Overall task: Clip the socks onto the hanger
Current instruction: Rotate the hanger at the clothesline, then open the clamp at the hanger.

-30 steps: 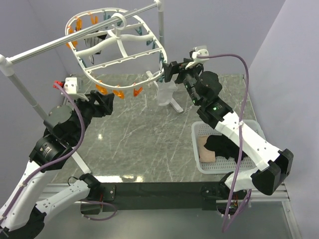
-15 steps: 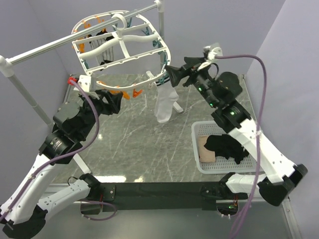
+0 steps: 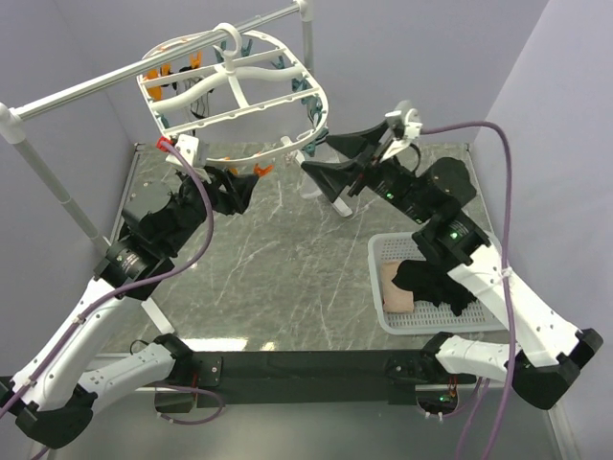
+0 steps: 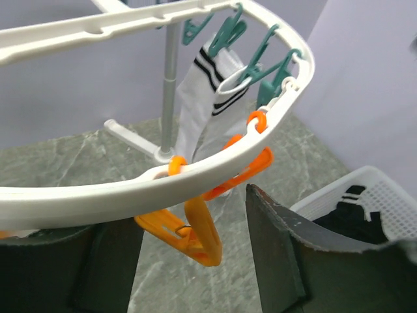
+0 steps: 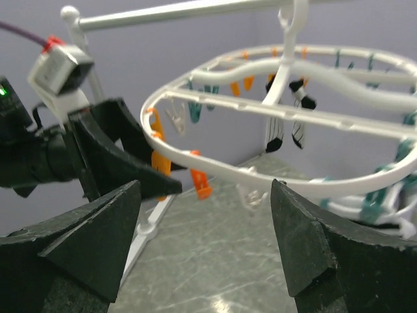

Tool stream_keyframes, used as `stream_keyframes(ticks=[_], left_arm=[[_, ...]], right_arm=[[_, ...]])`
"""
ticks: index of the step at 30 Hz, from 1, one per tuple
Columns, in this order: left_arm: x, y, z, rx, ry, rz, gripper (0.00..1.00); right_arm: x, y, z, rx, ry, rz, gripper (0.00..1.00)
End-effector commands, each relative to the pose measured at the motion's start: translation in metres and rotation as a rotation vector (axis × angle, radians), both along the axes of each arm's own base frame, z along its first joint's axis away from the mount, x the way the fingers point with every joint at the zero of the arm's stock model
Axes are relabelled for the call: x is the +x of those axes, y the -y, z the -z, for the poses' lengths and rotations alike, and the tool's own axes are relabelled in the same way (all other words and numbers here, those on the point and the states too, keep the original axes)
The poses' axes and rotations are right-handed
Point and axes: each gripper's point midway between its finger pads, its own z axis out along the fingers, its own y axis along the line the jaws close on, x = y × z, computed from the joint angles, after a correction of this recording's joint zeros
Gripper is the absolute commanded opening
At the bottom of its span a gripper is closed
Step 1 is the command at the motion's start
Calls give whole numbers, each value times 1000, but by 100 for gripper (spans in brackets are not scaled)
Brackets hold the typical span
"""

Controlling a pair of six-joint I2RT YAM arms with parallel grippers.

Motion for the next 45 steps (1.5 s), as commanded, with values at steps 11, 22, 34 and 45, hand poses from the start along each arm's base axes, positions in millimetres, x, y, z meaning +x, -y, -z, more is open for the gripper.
stream_keyframes(ticks=[11,22,34,45], left_arm=[[-9,-2,-47,-301,76,7,48],[-4,2,-43,-313,56,9,43],[-8,4,-48,-355,67,31,40],[-12,6,-51,-361,75,52,40]], right_arm=[[-29,-35,42,-11,-7,-205,77],[-48,-73,60,-80,93,-233,63],[-33,-107,58,-28,61,-224,52],[-8,-123,52,6,29,-136,50]])
